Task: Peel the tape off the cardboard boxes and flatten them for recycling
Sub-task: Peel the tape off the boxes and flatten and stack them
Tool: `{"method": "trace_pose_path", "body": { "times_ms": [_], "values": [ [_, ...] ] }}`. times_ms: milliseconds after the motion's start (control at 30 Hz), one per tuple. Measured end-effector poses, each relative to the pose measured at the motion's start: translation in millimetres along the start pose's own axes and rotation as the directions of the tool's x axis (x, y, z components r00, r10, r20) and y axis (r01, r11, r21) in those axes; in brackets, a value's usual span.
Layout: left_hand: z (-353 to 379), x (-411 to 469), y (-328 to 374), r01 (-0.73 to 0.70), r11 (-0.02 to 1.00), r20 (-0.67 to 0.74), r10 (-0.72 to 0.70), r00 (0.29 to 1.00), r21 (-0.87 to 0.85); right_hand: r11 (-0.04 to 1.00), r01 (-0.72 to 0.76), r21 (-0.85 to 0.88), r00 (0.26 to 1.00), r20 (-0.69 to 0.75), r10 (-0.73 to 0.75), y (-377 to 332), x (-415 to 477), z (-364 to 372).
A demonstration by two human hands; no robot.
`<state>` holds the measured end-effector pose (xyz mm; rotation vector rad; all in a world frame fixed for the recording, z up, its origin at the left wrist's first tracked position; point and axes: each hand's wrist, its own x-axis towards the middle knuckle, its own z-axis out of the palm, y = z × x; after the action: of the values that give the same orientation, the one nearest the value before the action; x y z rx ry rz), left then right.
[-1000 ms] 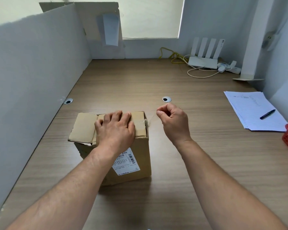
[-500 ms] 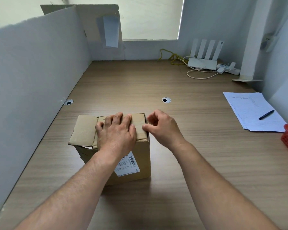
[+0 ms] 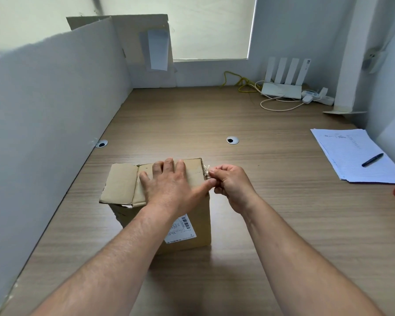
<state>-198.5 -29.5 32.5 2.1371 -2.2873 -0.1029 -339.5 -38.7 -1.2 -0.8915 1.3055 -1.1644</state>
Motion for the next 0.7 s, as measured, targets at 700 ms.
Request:
{"method": "trace_pose_path", "body": {
  "times_ms": [700],
  "values": [
    [4, -14, -1, -0.017, 1.0, 0.073, 0.018, 0.997, -0.018, 0.989, -0.036, 0.145, 0.993, -0.109, 0.053, -3, 1, -1]
  ]
}}
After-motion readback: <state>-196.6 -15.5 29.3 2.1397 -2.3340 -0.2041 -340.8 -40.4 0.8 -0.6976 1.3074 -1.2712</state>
